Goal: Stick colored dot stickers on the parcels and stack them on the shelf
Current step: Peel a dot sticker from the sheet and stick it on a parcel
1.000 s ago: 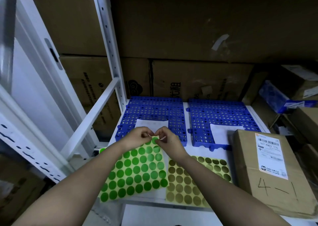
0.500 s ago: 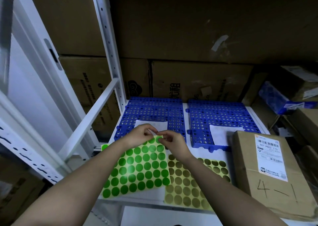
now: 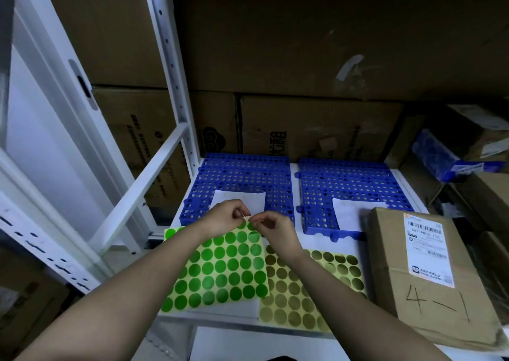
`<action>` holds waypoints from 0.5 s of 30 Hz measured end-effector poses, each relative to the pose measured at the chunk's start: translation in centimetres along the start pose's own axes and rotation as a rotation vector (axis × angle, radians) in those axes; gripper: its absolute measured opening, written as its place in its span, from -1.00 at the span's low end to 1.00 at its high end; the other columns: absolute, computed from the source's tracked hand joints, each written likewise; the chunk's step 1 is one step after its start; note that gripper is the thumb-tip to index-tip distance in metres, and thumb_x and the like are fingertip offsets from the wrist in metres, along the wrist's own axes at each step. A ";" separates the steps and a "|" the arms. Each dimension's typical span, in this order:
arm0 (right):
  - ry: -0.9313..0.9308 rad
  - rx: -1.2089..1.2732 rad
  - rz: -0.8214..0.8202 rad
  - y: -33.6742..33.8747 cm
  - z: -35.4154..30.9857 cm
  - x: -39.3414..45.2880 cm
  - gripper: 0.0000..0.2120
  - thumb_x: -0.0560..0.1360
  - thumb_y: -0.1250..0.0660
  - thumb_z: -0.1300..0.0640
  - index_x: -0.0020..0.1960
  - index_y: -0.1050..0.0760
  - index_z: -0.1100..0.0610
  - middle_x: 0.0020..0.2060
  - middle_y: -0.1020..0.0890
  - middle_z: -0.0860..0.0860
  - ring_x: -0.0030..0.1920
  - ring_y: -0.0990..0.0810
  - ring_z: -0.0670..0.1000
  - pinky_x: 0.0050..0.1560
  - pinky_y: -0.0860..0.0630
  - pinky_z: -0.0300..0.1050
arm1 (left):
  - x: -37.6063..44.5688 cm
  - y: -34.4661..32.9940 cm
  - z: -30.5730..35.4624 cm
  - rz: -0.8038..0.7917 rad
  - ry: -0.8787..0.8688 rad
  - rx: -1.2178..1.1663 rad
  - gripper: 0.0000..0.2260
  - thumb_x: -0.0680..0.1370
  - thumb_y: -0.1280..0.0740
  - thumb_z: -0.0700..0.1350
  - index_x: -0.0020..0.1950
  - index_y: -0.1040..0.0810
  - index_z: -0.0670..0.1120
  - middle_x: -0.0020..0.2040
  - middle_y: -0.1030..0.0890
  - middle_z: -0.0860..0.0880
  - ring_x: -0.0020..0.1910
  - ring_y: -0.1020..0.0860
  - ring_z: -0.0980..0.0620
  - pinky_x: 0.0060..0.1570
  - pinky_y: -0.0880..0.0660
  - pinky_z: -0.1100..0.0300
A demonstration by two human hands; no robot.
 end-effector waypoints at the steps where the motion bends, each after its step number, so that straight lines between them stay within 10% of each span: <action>1: 0.011 -0.011 0.004 0.0 0.0 0.0 -0.80 0.49 -0.38 0.30 -0.14 -0.62 0.00 -0.11 -0.63 0.00 -0.12 -0.60 -0.17 -0.01 -0.53 -0.31 | 0.0 -0.2 -0.1 -0.006 0.002 0.029 -0.83 0.53 -0.28 -0.26 -0.02 -0.49 0.02 -0.03 -0.56 0.00 0.03 -0.55 -0.01 0.06 -0.50 0.11; 8: -0.097 0.157 0.021 0.8 0.7 -0.7 -0.76 0.49 -0.35 0.36 -0.18 -0.62 0.05 -0.23 -0.65 -0.02 -0.25 -0.60 -0.19 -0.10 -0.54 -0.27 | -0.6 -2.0 -0.3 -0.095 -0.022 0.295 -0.76 0.55 -0.23 -0.22 0.20 -0.50 -0.03 0.15 -0.56 0.00 -0.01 -0.52 0.02 -0.16 -0.42 0.17; 15: -0.153 0.187 0.055 1.9 1.0 -1.9 -0.82 0.49 -0.36 0.36 -0.13 -0.62 0.11 -0.24 -0.65 -0.06 -0.26 -0.60 -0.26 -0.11 -0.51 -0.35 | -1.3 -4.2 -1.2 0.002 -0.094 0.613 -0.70 0.56 -0.23 -0.16 0.29 -0.44 -0.02 0.28 -0.48 0.00 0.26 -0.44 -0.01 0.14 -0.38 0.07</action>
Point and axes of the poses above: each hand's wrist, its own x-axis towards the middle knuckle, its own y-axis out of the back of the hand, z = x × y, the point moved 6 cm from there along x, towards the middle knuckle
